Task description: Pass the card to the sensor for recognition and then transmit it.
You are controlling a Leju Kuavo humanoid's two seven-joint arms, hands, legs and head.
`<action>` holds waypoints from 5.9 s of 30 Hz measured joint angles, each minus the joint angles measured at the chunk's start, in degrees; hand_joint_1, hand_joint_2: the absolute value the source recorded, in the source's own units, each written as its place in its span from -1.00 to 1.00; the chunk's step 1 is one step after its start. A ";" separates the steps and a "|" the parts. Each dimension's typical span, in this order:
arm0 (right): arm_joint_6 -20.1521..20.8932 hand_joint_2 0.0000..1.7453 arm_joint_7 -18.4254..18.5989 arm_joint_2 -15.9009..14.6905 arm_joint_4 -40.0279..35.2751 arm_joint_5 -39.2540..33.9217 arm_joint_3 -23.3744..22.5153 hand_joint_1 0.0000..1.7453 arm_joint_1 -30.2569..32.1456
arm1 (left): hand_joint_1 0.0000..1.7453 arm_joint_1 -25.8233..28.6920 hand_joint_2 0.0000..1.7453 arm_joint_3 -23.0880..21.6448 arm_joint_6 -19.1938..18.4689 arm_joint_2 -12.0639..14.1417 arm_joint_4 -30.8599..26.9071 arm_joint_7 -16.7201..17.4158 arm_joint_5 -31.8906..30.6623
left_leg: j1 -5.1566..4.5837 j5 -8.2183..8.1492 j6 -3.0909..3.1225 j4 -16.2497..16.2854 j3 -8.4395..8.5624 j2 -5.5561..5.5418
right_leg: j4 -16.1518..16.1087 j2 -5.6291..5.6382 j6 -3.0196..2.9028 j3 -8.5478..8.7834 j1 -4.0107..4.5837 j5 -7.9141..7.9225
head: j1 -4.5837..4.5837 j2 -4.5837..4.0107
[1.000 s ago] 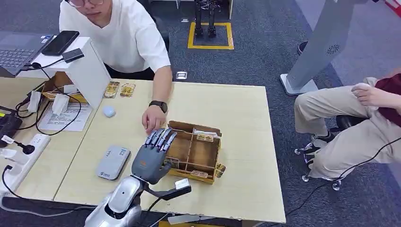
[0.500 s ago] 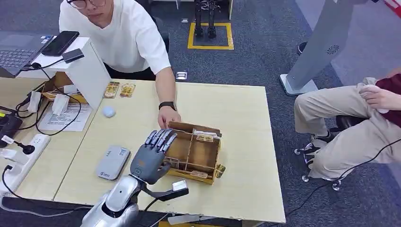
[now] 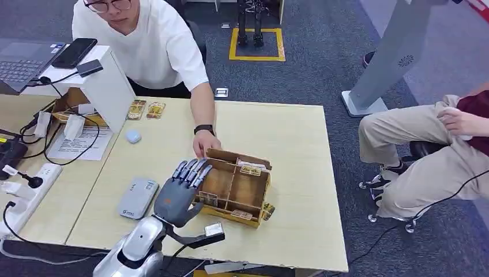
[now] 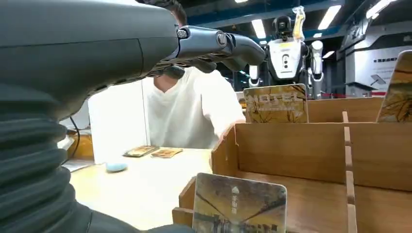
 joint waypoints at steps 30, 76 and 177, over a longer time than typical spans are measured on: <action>0.00 1.00 0.11 -0.76 -0.02 -0.48 0.20 -1.00 0.11 | -0.82 2.48 1.00 -0.02 -3.63 0.83 1.96 -1.82 0.50 | 0.00 0.08 0.06 0.01 -0.24 -0.01 | -0.01 -0.03 -0.01 -0.26 0.00 0.04 | -0.02 -0.02; 0.02 1.00 0.42 -0.74 -0.02 -0.33 0.44 -1.00 0.00 | -1.00 2.58 1.00 -0.02 1.42 0.13 -0.42 2.20 -2.25 | -0.01 0.08 0.06 0.01 -0.26 -0.02 | -0.01 -0.04 -0.01 -0.25 -0.01 0.04 | -0.02 -0.02; 0.02 1.00 1.14 -0.31 -0.02 -0.42 0.55 -1.00 -0.19 | -1.00 2.86 1.00 0.00 1.25 0.13 -0.59 1.16 -1.55 | -0.01 0.07 0.06 0.01 -0.26 -0.02 | -0.01 -0.04 -0.01 -0.26 -0.01 0.04 | -0.02 -0.02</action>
